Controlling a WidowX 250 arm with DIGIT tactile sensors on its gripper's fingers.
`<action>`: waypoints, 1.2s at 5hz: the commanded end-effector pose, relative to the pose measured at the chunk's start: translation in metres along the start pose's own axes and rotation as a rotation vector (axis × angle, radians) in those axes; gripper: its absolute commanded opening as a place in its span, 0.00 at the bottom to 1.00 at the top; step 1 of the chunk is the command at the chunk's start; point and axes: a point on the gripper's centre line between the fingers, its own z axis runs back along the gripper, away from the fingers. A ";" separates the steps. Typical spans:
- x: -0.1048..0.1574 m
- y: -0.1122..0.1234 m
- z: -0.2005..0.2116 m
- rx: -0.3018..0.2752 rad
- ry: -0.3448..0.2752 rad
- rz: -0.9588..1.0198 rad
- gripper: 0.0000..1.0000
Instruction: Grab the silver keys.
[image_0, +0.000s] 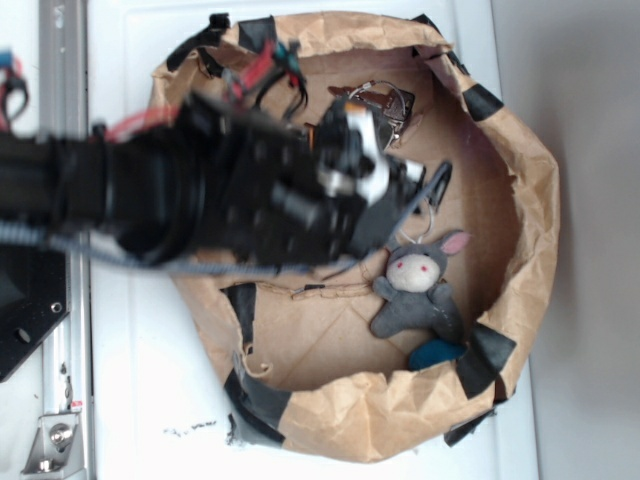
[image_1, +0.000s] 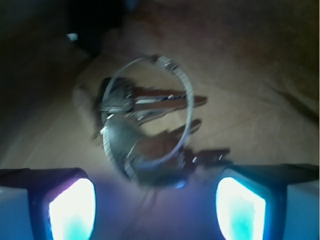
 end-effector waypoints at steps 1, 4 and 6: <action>0.035 0.010 0.009 -0.023 0.001 0.069 1.00; 0.033 0.005 -0.005 0.024 -0.007 0.058 1.00; 0.032 0.002 -0.002 0.015 -0.017 0.039 0.00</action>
